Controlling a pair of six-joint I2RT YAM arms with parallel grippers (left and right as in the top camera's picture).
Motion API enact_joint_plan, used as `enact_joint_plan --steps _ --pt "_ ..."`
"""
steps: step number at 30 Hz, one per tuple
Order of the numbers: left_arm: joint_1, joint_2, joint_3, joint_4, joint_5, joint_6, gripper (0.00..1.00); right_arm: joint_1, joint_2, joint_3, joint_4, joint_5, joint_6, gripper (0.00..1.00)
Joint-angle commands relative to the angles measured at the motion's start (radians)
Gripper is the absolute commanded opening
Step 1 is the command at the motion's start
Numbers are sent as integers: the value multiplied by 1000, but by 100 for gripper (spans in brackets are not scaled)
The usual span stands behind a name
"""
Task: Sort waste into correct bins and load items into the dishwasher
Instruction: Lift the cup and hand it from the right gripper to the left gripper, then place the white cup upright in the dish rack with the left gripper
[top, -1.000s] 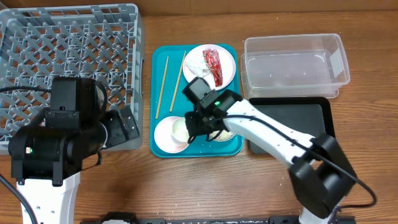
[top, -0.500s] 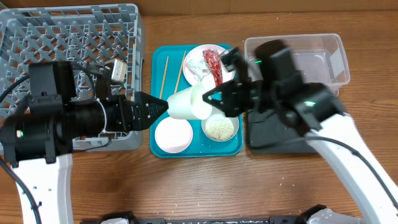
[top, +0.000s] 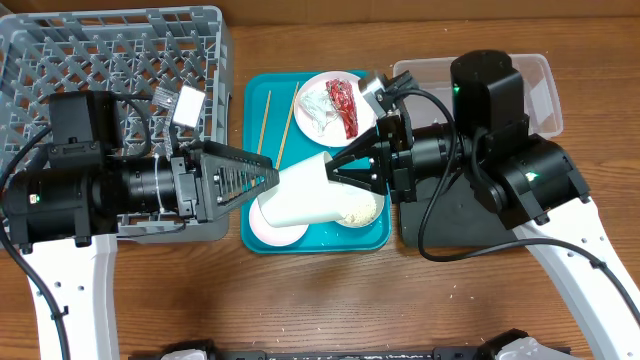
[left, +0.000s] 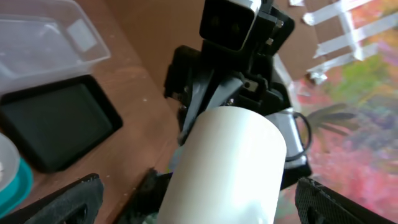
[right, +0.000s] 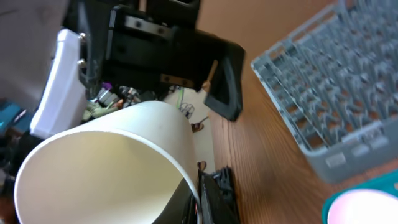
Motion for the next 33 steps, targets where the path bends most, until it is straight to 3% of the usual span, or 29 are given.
enact_joint_plan --steps 1,5,11,16,17,19,21,22,28,33 --pt "-50 0 12 -2 108 32 100 -3 -10 26 47 -46 31 4" --pt "-117 0 12 -3 121 41 95 -3 -9 26 85 2 40 4" --pt "-146 0 12 -3 111 42 72 -3 -8 26 102 29 65 4" --pt "-146 0 12 1 67 42 70 -3 -8 26 102 29 66 4" --pt "-146 0 12 5 55 41 63 -3 -8 26 101 29 66 14" --pt "-146 0 12 16 37 41 59 -3 -8 26 102 30 66 66" --pt "-137 0 12 22 -10 29 59 -11 -10 26 101 34 66 95" --pt "-128 0 12 21 -46 18 59 -19 -11 26 99 40 71 100" --pt "2 0 12 10 -378 -94 57 -132 -48 26 35 53 108 100" --pt "184 0 12 -18 -765 -167 57 -203 -76 26 -222 207 110 100"
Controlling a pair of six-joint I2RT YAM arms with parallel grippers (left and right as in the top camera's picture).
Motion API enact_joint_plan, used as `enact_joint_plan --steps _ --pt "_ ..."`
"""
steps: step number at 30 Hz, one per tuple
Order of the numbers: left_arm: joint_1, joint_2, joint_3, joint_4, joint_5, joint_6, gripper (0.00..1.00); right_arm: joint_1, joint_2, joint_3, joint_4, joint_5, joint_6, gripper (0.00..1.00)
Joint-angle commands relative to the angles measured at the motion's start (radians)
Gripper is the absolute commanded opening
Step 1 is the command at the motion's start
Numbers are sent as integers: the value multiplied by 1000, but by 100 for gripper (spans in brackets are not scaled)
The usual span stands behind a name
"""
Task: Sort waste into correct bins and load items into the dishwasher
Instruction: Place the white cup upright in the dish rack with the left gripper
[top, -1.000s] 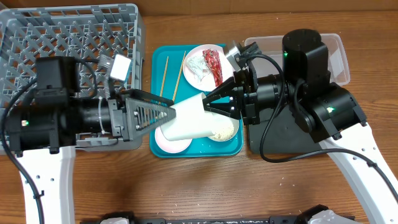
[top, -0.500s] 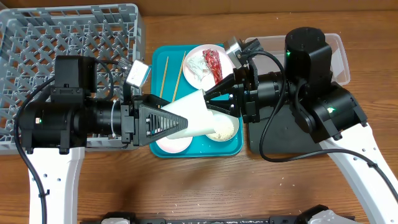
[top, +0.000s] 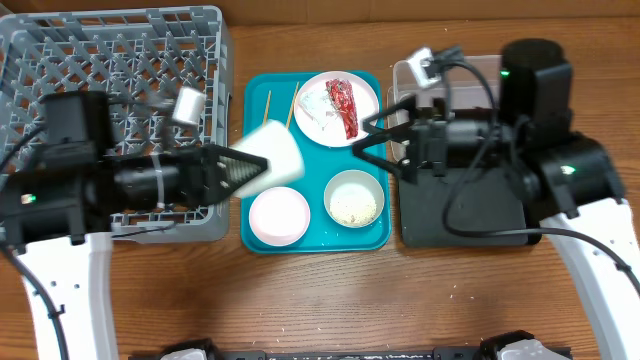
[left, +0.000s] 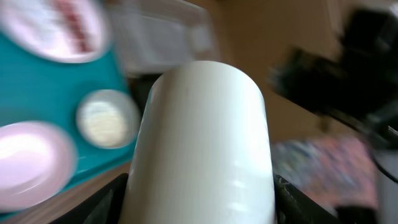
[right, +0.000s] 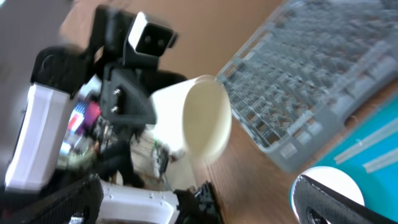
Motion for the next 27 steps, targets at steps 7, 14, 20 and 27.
enact_joint_plan --steps 7,14,20,27 --pt "228 1 8 -24 -921 -249 57 4 -2 18 -457 583 13 100" --pt "227 52 -60 49 -1145 -365 63 45 71 14 -568 605 13 100" --pt "229 177 -131 90 -1151 -380 66 79 104 13 -590 605 13 100" --pt "229 349 -150 208 -1110 -338 63 95 105 13 -589 605 13 99"
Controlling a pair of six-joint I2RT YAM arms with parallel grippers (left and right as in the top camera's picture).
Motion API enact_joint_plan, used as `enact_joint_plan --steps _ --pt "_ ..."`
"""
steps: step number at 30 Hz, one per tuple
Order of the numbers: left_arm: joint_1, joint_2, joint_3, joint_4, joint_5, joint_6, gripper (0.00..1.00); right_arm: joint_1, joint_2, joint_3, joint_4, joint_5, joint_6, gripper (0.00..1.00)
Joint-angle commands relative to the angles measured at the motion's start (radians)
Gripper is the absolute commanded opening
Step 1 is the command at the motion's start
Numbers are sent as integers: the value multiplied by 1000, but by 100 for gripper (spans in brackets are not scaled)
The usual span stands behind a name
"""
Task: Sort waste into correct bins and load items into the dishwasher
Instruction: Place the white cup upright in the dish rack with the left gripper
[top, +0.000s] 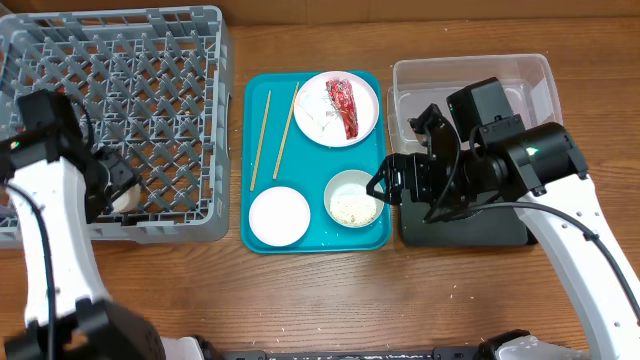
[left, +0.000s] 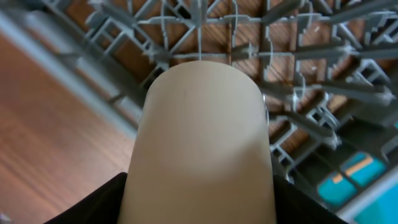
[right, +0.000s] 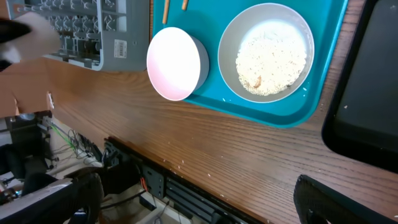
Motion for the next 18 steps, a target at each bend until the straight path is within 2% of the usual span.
enact_joint_plan --steps 1,3,5,9,13,16,18 --pt "6 59 -7 27 2 18 64 5 -2 8 -1 10 1 100" --pt "6 81 -7 29 19 20 71 5 -2 8 -2 10 1 100" --pt "6 89 -7 11 47 18 84 5 -2 8 -1 10 1 100" --pt "12 89 18 -26 65 19 96 5 -2 8 2 10 1 100" --pt "28 89 143 -137 127 47 94 5 -2 8 21 2 2 100" --pt "23 83 292 -226 300 177 88 5 -1 6 63 -89 1 100" --pt "3 69 391 -283 416 271 86 13 2 -5 101 -115 1 94"
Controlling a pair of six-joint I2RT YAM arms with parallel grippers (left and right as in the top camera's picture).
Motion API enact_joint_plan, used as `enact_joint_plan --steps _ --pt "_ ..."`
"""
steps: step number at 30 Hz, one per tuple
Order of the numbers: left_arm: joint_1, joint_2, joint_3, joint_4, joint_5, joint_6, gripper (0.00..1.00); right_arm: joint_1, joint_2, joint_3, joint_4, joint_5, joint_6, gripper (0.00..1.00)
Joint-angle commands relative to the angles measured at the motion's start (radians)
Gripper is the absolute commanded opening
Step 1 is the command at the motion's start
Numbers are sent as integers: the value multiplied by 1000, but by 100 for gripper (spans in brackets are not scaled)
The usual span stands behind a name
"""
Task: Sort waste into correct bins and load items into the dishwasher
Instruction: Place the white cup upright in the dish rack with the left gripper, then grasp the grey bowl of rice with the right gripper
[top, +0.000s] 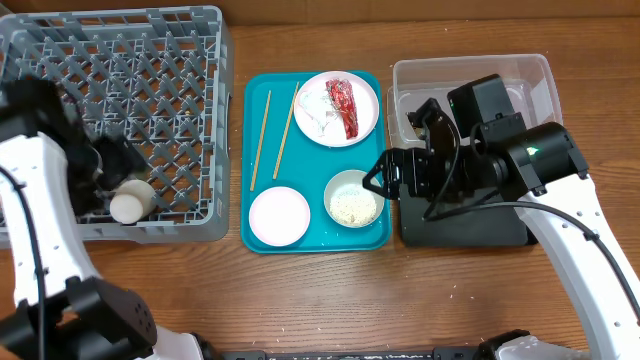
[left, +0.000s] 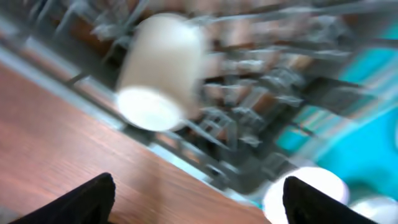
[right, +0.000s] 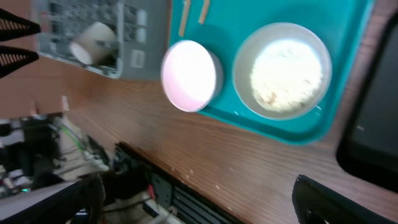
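A white paper cup (top: 132, 203) lies on its side in the front of the grey dish rack (top: 120, 60), free of any gripper; the left wrist view shows it too, cup (left: 158, 68). My left gripper (top: 112, 170) hangs just above and behind it, open and empty, its gripper (left: 199, 208) blurred in its own view. My right gripper (top: 378, 180) is open and empty above the right edge of the teal tray (top: 315, 240), over the rice bowl (right: 286, 68) and the empty white bowl (right: 189, 74).
The tray also holds two chopsticks (top: 262, 135) and a plate with red food and crumpled wrapping (top: 338, 105). A clear bin (top: 470, 75) and a black bin (top: 470, 225) sit to the right. Wooden table (top: 320, 300) lies in front.
My left gripper has opened and let go of the cup, which now lies in the rack. The gripper has drawn back from it. My right gripper has shifted slightly left over the tray.
The cup was above the tray with my right gripper on its rim and my left fingers open around it. Then my left gripper alone held it by the tray's left edge. Then it held the cup down in the rack, where it now lies released.
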Motion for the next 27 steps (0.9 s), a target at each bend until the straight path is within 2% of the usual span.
enact_joint_plan --steps 1,3,6,10,13,17,21,27 --pt "-31 -40 163 -58 237 183 86 24 5 -10 42 -50 2 93" --pt "-66 -76 235 -99 281 251 86 61 14 -28 67 22 10 93" --pt "-128 -157 284 -126 268 298 88 139 43 -64 96 142 88 93" --pt "-193 -293 286 -127 217 284 100 285 127 -92 157 237 93 93" --pt "-198 -347 286 -144 217 283 100 338 176 -92 208 339 93 88" --pt "-198 -393 286 -196 217 282 100 351 232 -92 296 437 163 86" --pt "-198 -404 285 -227 220 283 100 350 288 -92 384 439 162 69" --pt "-198 -394 285 -227 220 283 100 350 436 -93 434 475 160 58"
